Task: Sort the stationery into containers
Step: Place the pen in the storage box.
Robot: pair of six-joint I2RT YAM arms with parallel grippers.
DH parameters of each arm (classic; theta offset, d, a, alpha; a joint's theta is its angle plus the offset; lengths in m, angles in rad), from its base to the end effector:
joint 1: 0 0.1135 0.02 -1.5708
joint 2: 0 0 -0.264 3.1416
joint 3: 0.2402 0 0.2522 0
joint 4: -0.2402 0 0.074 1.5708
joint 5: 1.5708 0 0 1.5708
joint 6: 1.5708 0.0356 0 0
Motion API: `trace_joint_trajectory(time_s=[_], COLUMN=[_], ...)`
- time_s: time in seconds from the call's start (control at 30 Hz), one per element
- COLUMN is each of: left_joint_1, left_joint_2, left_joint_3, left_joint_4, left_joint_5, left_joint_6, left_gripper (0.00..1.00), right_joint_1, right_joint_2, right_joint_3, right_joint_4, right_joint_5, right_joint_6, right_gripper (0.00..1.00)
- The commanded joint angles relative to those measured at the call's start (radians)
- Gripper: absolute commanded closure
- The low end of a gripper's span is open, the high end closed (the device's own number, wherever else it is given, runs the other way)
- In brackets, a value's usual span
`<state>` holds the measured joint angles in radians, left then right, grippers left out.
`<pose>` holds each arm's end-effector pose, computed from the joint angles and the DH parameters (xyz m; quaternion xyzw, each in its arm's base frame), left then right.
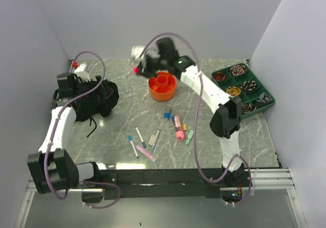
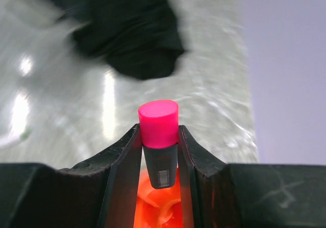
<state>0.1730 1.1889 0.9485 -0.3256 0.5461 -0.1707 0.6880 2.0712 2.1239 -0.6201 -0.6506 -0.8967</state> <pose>0.2612 0.0269 0.3024 -0.0164 0.8537 -0.2358 0.4640 0.3528 0.3179 0.3630 -0.6994 0.4739 0.2312 0.4824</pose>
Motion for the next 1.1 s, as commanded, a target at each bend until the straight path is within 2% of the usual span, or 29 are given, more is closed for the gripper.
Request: trace_joint_trajectory(time_s=[0.0,0.27,0.43,0.63,1.07], left_joint_1=[-0.010,-0.021,-0.020,-0.029,-0.079], left_joint_2=[0.096,0.247,0.302,0.342,0.382], left_joint_3=[0.105,0.225,0.266,0.285,0.305], left_joint_4=[0.071,0.050,0.049,0.054,0.057], left_joint_5=[0.074,0.061,0.057,0.048,0.028], left_joint_6=[-0.016,0.008,0.020,0.028,0.037], left_gripper=[0.01,0.01,0.01,0.01,0.01], right_joint_1=[-0.126,-0.214,-0.243,-0.274,-0.303], right_joint_2=[0.018,0.118,0.141,0.145,0.211], right_joint_3=[0.007,0.048,-0.010,-0.085,-0.113], right_joint_4=[0.483,0.588,0.618,0.617,0.597], right_joint_5=[-0.069,-0.055,-0.049,-0.034,-0.017], right_joint_6=[0.612,0.717,0.742,0.743,0.703], right_gripper=[1.00,1.00,1.00,1.00,1.00])
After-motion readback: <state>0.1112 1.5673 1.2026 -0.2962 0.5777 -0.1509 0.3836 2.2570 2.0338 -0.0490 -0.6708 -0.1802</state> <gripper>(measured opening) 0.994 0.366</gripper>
